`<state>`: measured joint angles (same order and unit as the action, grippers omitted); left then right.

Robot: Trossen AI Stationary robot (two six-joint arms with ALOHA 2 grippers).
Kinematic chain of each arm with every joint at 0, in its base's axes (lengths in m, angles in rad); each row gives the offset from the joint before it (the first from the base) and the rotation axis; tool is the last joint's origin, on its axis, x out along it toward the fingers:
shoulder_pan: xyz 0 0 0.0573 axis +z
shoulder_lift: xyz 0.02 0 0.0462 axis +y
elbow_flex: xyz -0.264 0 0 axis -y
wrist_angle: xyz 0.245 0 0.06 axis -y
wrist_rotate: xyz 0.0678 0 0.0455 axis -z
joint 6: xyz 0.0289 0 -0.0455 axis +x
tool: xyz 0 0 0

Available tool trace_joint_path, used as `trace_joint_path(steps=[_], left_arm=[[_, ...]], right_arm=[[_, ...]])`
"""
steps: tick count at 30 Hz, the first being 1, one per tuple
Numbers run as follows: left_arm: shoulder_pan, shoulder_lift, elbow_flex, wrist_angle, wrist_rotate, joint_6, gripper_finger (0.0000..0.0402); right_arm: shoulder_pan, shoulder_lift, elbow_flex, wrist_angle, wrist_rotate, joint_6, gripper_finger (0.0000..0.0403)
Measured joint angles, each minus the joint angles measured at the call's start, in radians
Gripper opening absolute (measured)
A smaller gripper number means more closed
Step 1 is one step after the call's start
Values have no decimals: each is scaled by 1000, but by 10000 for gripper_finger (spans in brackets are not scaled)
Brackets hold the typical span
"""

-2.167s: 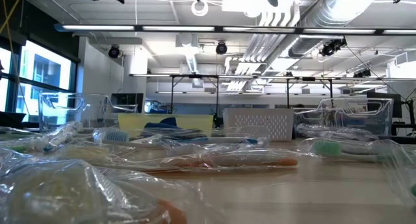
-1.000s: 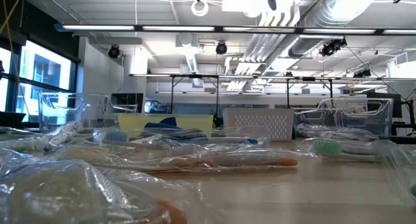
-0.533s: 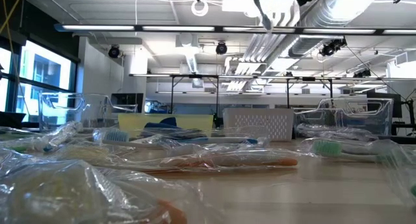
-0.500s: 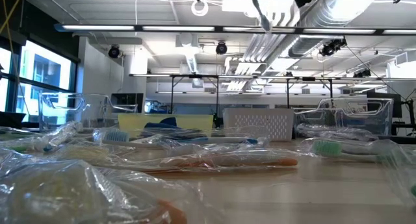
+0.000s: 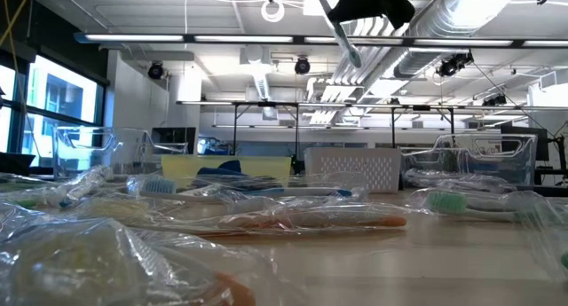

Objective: Pick & Place Toothbrushes
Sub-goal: Put the green toothbrush into the white bin

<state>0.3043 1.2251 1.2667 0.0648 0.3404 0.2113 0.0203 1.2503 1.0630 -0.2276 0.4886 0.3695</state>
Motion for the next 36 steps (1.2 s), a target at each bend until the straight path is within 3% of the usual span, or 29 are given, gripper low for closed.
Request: trace_joint_path(steps=[13,24,31,36], left_arm=[[-3,-22,1,23,35,98,152],[-3,-150,-1,-109,-17,206,152],[-3,-154,-1,-184,-48,211,152],[-3,-153,-1,-188,-48,211,152]], right_arm=[[-82,70,0,192,-149,-58,12],[-194,160,0,249,-214,-64,12],[-256,208,0,329,-253,-184,12],[-308,214,0,267,-199,-353,12]])
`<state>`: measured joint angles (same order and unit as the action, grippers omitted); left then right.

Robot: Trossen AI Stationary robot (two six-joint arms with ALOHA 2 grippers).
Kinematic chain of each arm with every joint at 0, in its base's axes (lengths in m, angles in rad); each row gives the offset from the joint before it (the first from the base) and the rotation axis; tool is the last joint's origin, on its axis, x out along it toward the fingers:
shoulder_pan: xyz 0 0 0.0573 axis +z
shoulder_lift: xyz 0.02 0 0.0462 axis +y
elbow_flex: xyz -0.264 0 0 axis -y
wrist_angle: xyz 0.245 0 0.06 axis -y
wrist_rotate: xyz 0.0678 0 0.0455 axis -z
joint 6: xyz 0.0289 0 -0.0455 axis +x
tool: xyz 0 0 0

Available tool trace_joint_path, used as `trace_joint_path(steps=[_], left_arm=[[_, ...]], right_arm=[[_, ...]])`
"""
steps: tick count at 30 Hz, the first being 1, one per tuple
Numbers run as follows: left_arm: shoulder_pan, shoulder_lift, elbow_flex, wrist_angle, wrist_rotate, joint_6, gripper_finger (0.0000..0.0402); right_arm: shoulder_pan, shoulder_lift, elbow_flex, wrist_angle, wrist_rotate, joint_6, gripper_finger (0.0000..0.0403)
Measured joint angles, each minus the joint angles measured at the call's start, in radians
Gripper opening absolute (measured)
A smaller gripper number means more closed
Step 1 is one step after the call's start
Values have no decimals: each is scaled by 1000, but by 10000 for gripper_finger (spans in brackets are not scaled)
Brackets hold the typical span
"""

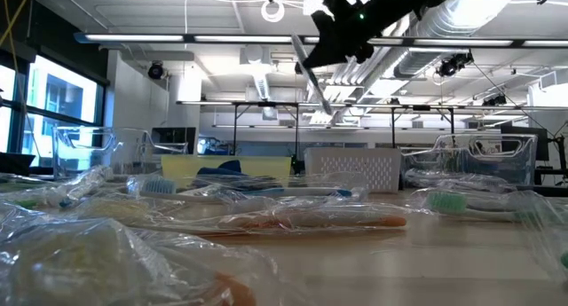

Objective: Pick & Place Toothbrushes
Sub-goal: Put the green toothbrush into the white bin

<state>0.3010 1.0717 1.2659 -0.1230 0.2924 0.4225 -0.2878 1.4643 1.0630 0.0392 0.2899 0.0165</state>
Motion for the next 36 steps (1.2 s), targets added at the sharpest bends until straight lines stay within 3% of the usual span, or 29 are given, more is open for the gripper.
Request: trace_joint_path(steps=[11,16,20,28,36], left_arm=[[0,-1,0,-12,0,-1,152],[0,-1,0,-12,1,-4,152],[0,-1,0,-16,2,-8,152],[0,-1,0,-16,3,-8,152],[0,-1,0,-18,3,-8,152]], right_arm=[[-179,16,0,-147,47,-183,12],[-222,56,1,-226,-8,-306,12],[-239,120,0,-268,-69,-336,12],[-251,225,0,-251,-62,-381,12],[-270,242,0,-260,-62,-379,12]])
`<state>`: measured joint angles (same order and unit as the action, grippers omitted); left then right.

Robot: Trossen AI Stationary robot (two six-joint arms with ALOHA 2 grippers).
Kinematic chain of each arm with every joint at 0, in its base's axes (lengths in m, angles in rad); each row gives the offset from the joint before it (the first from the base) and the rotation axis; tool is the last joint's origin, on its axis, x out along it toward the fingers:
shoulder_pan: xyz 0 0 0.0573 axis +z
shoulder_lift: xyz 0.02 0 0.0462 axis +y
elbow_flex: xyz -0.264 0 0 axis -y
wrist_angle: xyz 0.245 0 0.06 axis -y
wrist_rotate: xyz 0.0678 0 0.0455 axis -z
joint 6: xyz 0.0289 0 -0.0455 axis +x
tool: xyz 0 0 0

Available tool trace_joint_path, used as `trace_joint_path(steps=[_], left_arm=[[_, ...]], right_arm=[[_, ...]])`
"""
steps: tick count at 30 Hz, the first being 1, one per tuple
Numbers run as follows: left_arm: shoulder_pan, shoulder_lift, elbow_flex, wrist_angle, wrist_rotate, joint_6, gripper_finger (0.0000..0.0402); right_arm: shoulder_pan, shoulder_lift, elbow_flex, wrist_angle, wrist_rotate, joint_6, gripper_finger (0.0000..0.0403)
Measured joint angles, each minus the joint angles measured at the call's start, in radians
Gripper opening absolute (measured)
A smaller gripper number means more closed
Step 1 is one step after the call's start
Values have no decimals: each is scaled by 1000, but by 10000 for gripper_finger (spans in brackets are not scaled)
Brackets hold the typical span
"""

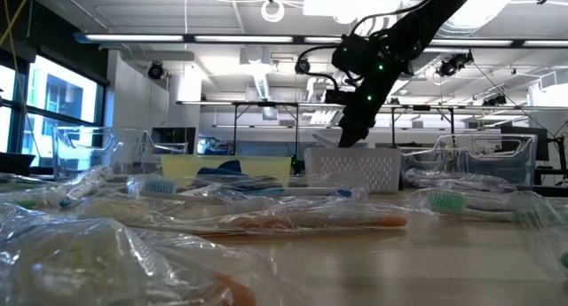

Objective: Pick & Place Toothbrushes
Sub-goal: Put the green toothbrush into the white bin, then put the blue toothbrush into the yellow bin

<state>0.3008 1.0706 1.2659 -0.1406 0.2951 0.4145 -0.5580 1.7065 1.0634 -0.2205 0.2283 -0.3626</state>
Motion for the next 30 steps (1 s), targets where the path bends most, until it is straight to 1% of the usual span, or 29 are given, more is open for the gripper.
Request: trace_joint_path(steps=[3,7,9,15,17,19,24,28,30], left_arm=[[0,0,0,0,0,0,152],[0,0,0,0,0,1,152],[0,0,0,3,-1,1,152],[0,0,0,9,-3,0,152],[0,0,0,8,-3,0,152],[0,0,0,10,-3,0,152],[0,0,0,11,-2,0,152],[0,0,0,11,-2,0,152],[0,0,0,11,-2,0,152]], right_arm=[[-15,0,0,-20,-4,17,12],[-37,0,0,-41,-73,65,16],[-41,0,0,-39,-85,85,35],[-37,0,0,-37,-93,73,114],[-31,0,0,-35,-82,70,130],[-29,-11,0,-33,-67,54,139],[-8,-93,0,-31,-65,43,132],[34,-199,0,-28,-85,44,115],[59,-256,0,-29,-100,70,107]])
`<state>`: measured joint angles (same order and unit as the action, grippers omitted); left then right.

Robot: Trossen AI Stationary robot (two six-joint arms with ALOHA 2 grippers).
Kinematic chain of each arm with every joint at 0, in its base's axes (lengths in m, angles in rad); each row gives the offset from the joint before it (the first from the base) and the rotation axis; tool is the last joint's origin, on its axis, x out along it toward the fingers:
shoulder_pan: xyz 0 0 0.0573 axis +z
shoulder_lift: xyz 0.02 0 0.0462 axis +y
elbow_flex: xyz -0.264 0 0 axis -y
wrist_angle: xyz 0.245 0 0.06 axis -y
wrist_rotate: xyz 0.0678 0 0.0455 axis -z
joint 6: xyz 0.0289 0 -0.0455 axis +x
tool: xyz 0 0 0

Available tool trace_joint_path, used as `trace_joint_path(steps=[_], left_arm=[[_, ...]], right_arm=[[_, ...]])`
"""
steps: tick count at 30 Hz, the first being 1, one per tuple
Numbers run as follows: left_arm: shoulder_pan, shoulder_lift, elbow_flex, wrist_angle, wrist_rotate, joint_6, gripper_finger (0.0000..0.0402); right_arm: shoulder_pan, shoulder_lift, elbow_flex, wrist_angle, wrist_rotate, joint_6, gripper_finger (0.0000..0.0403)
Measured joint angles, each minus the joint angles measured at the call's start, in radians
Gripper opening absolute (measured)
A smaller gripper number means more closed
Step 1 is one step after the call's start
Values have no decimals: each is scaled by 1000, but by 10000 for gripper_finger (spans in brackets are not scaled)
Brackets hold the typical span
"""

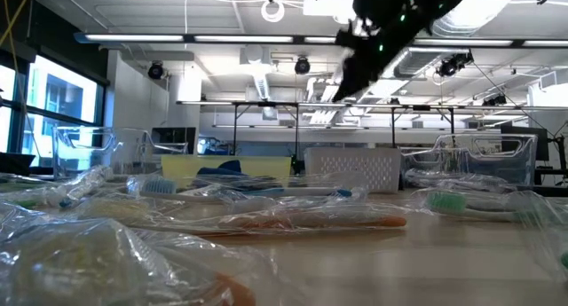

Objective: Pick & Place Toothbrushes
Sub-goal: Put the blue toothbrush into the yellow bin

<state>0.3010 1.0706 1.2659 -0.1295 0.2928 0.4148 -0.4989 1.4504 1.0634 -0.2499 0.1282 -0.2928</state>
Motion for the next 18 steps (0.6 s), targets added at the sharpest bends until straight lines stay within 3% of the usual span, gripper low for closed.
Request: trace_joint_path(steps=[8,18], left_arm=[[0,0,0,-2,0,6,152],[0,1,-75,23,3,-3,152]], right_arm=[[120,-162,0,0,-112,240,91],[291,-183,0,101,-134,357,72]])
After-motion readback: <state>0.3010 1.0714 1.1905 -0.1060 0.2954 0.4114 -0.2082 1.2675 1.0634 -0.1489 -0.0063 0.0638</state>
